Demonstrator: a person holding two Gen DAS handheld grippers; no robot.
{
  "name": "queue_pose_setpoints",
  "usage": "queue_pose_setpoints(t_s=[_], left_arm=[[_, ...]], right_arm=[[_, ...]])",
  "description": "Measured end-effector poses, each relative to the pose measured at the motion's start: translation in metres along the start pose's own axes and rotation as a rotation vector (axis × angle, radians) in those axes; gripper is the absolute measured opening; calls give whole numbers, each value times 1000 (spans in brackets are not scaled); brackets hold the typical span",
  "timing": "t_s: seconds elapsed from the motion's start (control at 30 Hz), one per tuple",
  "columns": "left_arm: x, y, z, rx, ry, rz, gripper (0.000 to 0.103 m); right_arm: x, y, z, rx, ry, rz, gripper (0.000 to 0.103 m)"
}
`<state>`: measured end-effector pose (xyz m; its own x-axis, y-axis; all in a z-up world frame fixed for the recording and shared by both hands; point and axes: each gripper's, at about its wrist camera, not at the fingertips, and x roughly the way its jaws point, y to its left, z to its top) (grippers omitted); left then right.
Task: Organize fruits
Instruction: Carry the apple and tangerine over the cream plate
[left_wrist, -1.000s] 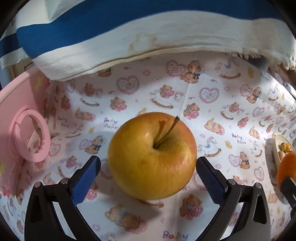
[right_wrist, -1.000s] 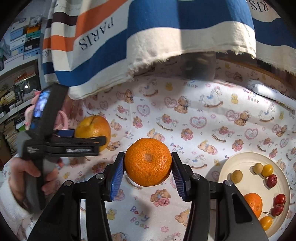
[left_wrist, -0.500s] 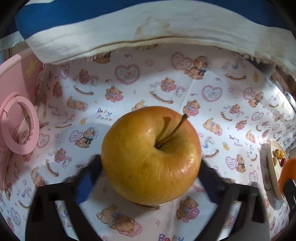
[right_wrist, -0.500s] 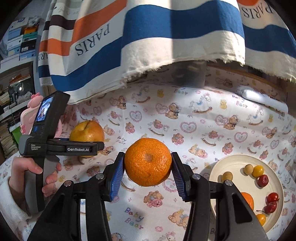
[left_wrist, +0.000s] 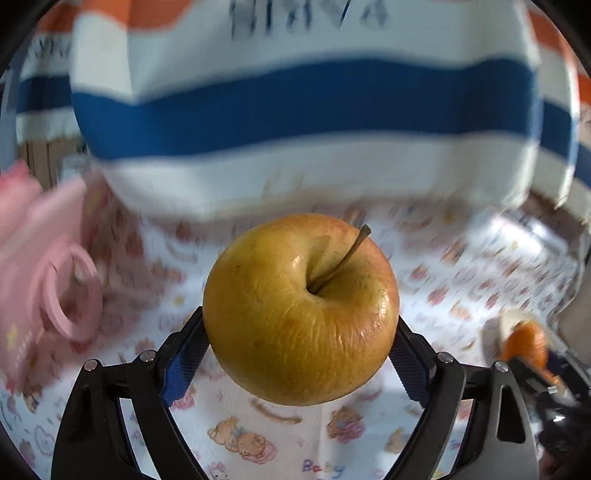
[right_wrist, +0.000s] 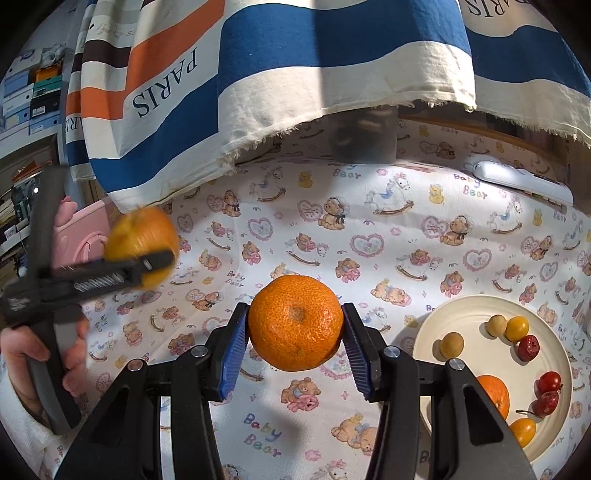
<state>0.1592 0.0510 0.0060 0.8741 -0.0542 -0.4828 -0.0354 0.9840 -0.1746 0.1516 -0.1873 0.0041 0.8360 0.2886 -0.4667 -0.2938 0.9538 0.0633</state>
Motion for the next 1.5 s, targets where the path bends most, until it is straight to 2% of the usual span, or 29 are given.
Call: queue_pose_setpoints(t_s=[0.13,0.23,0.37,0.47,0.53,0.67,0.83,0.97,1.13,1.23,1.4,1.5], left_arm=[[-24,-14,7,64,-127,-20,89],[-33,-14,11,69,-174,-80,89],[-42,-20,13,111,-221,-54,89],[-46,-24,12,112,-219,-91,89],[-49,-27,13,109,-212,-116,89],[-58,-38,12,137,-226,-142,89],[-63,-50,10,136,-219,-207,89],[-62,-59,5,176,-224,-175,89],[-56,-66,4,182,-188,-218,89],[-53,-80,4,176,-153,-265,89],[-28,-122,6,189,10,-389,89],[-16,-156,3,221,61,-425,89]], right_arm=[[-1,-1,0,9,-5,-1,51],[-2,-1,0,13,-12,0,51],[-6,-3,3,-27,-2,-50,51],[-20,-27,18,102,-4,-4,51],[-36,-42,29,143,-22,-10,51],[-68,-67,34,82,-75,-95,51],[-91,-103,25,71,-79,-169,51],[-104,-128,15,80,-105,-216,51],[-111,-158,10,130,-133,-257,51],[-108,-176,13,187,-104,-250,51],[-101,-195,5,230,-54,-265,51],[-95,-206,1,268,-8,-274,51]])
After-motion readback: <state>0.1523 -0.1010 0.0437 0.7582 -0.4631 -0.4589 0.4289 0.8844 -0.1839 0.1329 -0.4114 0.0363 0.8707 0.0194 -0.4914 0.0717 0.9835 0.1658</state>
